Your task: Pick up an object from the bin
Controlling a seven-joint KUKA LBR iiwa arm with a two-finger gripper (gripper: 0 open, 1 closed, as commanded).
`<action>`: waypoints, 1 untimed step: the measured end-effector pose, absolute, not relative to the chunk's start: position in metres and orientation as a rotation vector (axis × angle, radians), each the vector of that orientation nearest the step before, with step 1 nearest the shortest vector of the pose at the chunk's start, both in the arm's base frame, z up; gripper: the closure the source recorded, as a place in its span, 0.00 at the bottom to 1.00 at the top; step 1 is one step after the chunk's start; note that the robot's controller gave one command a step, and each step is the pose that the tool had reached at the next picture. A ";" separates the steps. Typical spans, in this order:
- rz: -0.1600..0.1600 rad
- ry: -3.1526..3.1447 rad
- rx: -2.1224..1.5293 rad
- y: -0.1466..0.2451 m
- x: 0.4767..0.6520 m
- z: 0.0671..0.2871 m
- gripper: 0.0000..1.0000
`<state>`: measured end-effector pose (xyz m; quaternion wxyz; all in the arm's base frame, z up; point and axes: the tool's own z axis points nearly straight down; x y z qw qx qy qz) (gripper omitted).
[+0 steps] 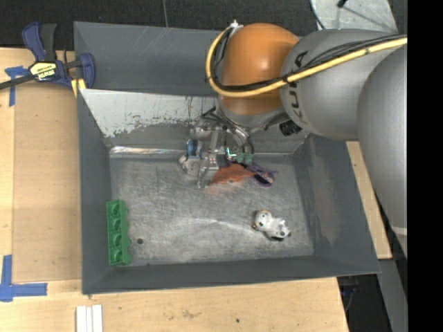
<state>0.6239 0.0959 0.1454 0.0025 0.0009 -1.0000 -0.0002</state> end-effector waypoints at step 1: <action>-0.002 -3.145 0.000 0.096 0.626 0.150 0.00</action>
Offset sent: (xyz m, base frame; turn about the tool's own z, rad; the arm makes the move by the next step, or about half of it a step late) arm -0.0028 -0.0751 -0.0754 -0.2050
